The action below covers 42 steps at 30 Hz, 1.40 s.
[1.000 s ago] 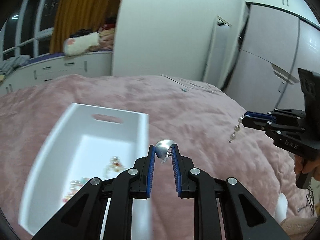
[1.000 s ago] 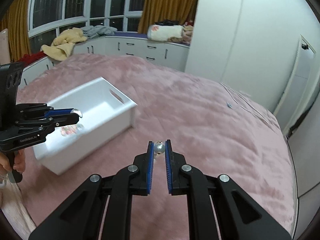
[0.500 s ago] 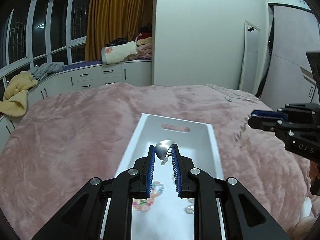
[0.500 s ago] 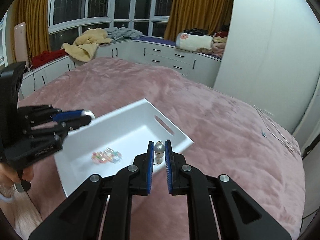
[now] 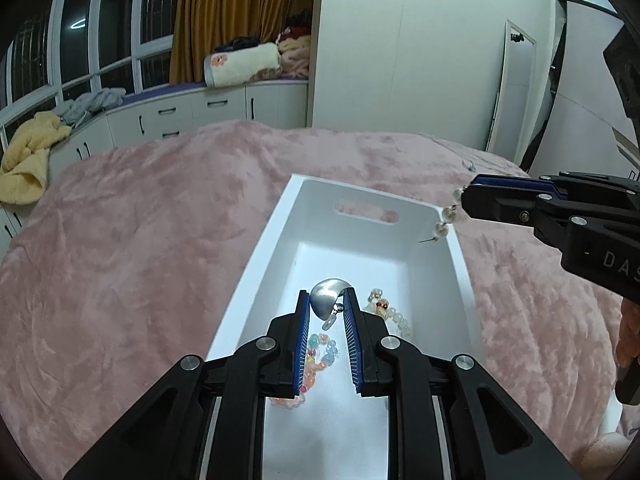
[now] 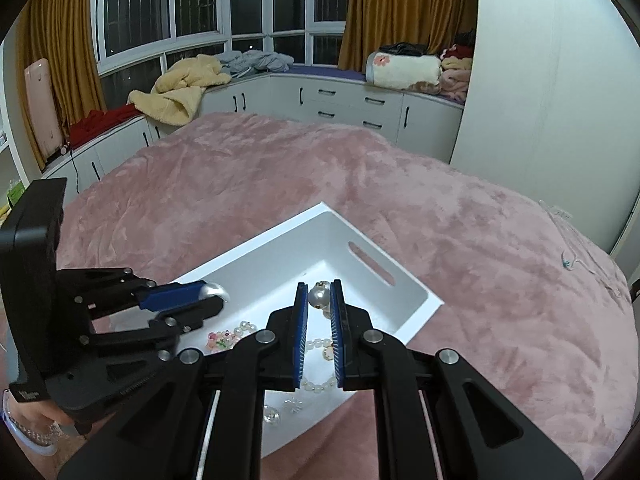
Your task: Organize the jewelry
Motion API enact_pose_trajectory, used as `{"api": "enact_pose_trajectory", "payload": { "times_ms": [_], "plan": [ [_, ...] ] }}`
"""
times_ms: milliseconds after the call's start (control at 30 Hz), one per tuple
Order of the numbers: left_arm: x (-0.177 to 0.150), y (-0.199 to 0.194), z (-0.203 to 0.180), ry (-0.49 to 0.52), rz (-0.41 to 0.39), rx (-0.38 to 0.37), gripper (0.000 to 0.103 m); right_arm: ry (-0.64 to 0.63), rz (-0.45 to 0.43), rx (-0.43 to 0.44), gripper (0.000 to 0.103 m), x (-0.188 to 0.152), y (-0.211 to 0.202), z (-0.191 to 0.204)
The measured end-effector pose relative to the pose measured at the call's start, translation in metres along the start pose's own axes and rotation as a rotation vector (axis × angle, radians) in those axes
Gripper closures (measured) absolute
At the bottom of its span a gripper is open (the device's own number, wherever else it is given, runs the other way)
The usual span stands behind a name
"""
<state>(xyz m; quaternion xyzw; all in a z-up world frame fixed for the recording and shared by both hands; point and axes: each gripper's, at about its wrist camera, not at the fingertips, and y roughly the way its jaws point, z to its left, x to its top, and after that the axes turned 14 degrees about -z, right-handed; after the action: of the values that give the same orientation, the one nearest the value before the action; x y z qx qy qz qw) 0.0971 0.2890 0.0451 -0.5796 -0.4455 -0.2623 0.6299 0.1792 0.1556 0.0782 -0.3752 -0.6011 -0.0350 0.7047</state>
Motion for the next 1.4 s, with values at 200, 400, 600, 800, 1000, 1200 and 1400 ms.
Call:
{"api": "enact_pose_trajectory", "payload": {
  "times_ms": [200, 400, 600, 800, 1000, 1200, 1400],
  "plan": [
    [-0.01, 0.016, 0.001, -0.024, 0.046, -0.007, 0.081, 0.005, 0.032, 0.03, 0.091, -0.011, 0.018, 0.007],
    [-0.013, 0.021, 0.004, -0.034, 0.06, 0.001, 0.081, -0.009, 0.038, 0.048, 0.091, -0.017, 0.027, 0.011],
    [-0.011, 0.021, 0.006, -0.04, 0.051, 0.011, 0.073, -0.004, 0.031, 0.038, 0.085, -0.017, 0.029, 0.011],
    [-0.005, 0.012, 0.011, -0.063, 0.011, 0.023, 0.051, -0.014, -0.002, -0.003, 0.054, -0.016, 0.02, 0.008],
    [0.004, 0.002, 0.012, -0.079, -0.016, 0.039, 0.027, 0.001, -0.039, -0.038, 0.037, -0.013, 0.004, -0.001],
    [0.014, -0.012, 0.008, -0.065, -0.057, 0.072, 0.01, 0.015, -0.093, -0.074, 0.025, -0.01, -0.019, -0.011],
    [0.017, -0.023, 0.004, -0.053, -0.063, 0.097, 0.01, 0.009, -0.147, -0.141, 0.01, -0.015, -0.047, -0.009]
  ]
}}
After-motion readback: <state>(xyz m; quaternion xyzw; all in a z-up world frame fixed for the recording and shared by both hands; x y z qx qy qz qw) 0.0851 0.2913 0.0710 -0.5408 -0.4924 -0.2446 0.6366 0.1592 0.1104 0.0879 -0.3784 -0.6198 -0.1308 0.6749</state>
